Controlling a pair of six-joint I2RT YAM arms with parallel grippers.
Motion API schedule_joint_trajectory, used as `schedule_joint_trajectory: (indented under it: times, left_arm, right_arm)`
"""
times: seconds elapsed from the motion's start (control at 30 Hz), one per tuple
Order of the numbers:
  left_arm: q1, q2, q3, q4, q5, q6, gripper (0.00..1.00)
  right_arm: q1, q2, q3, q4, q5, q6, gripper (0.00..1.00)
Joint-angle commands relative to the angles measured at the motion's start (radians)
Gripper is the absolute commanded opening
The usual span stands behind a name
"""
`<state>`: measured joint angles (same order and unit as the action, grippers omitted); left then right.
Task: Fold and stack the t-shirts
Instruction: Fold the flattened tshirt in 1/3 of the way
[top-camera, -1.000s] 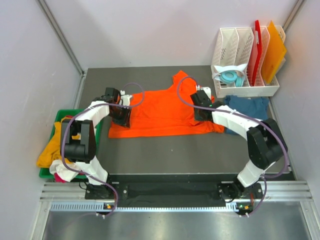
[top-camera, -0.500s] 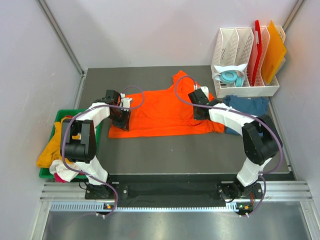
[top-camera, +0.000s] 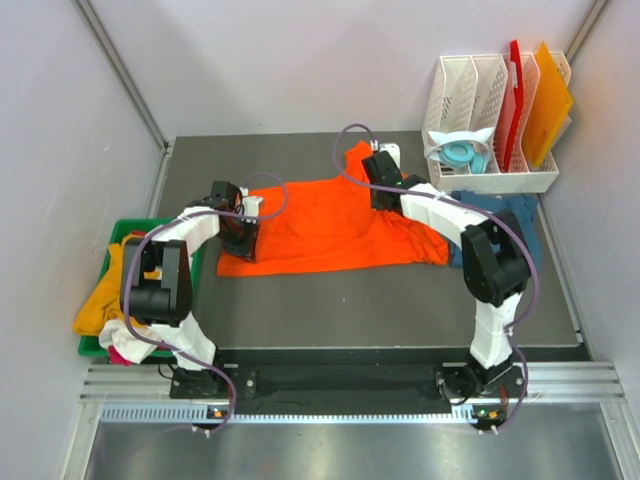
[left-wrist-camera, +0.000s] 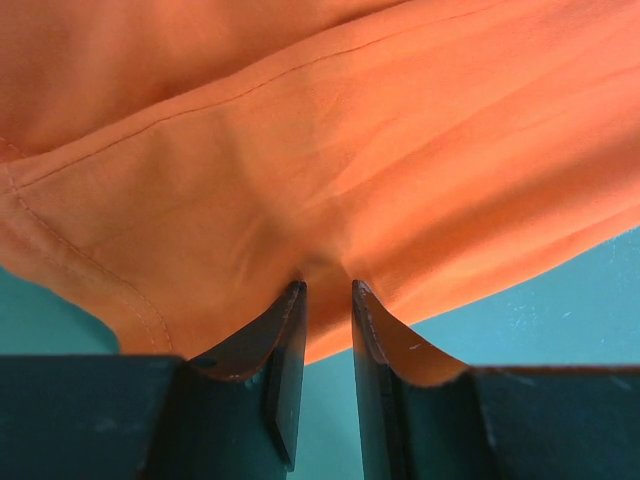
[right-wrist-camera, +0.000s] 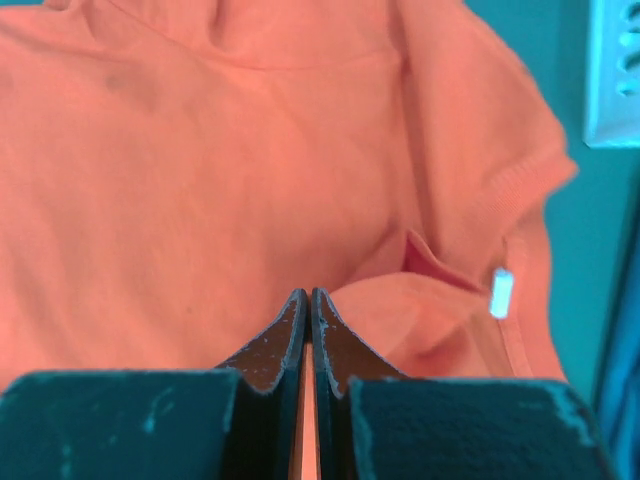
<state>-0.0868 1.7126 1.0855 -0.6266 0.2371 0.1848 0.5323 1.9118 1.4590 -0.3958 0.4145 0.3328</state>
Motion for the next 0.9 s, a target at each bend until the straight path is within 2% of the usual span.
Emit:
schedule_joint_trajectory:
  times: [0.0, 0.37, 0.53, 0.6, 0.63, 0.67, 0.7, 0.73, 0.77, 0.8, 0.83, 0.87]
  left_arm:
    - [-0.001, -0.053, -0.007, 0.033, -0.012, -0.002, 0.3]
    - [-0.001, -0.047, -0.003, 0.033, -0.028, -0.01, 0.3]
    - [-0.001, -0.034, 0.005, 0.031, -0.019, -0.01, 0.3]
    - [-0.001, -0.027, 0.011, 0.028, -0.015, -0.004, 0.31]
    - [-0.001, -0.025, 0.011, 0.028, -0.012, -0.002, 0.34]
    - [-0.001, -0.027, 0.014, 0.028, -0.01, -0.001, 0.37]
    - [-0.001, -0.025, 0.016, 0.028, -0.001, -0.001, 0.42]
    - [-0.001, -0.028, 0.017, 0.027, 0.016, 0.007, 0.47]
    - [-0.001, -0.034, 0.019, 0.03, 0.024, 0.007, 0.58]
    - [-0.001, -0.037, 0.019, 0.034, 0.027, 0.005, 0.63]
    - [-0.001, -0.048, 0.02, 0.037, 0.028, 0.001, 0.67]
    - [-0.001, -0.053, 0.021, 0.048, 0.028, -0.002, 0.72]
  right_arm:
    - [-0.009, 0.094, 0.109, 0.017, -0.028, -0.032, 0.0]
    - [-0.009, 0.256, 0.286, 0.032, -0.184, -0.06, 0.0]
    - [-0.009, 0.334, 0.374, -0.011, -0.256, -0.086, 0.0]
    - [-0.009, 0.342, 0.399, -0.029, -0.254, -0.086, 0.11]
    - [-0.009, 0.333, 0.393, -0.025, -0.238, -0.083, 0.28]
    - [-0.012, 0.317, 0.361, -0.012, -0.214, -0.08, 0.37]
    - [-0.012, 0.279, 0.341, 0.018, -0.206, -0.074, 0.46]
    - [-0.014, 0.256, 0.324, 0.029, -0.198, -0.074, 0.61]
    - [-0.017, 0.236, 0.301, 0.038, -0.18, -0.074, 0.66]
    - [-0.017, 0.196, 0.293, 0.043, -0.166, -0.075, 0.72]
    - [-0.017, 0.176, 0.29, 0.043, -0.148, -0.074, 0.85]
    - [-0.018, 0.153, 0.276, 0.043, -0.108, -0.071, 0.87]
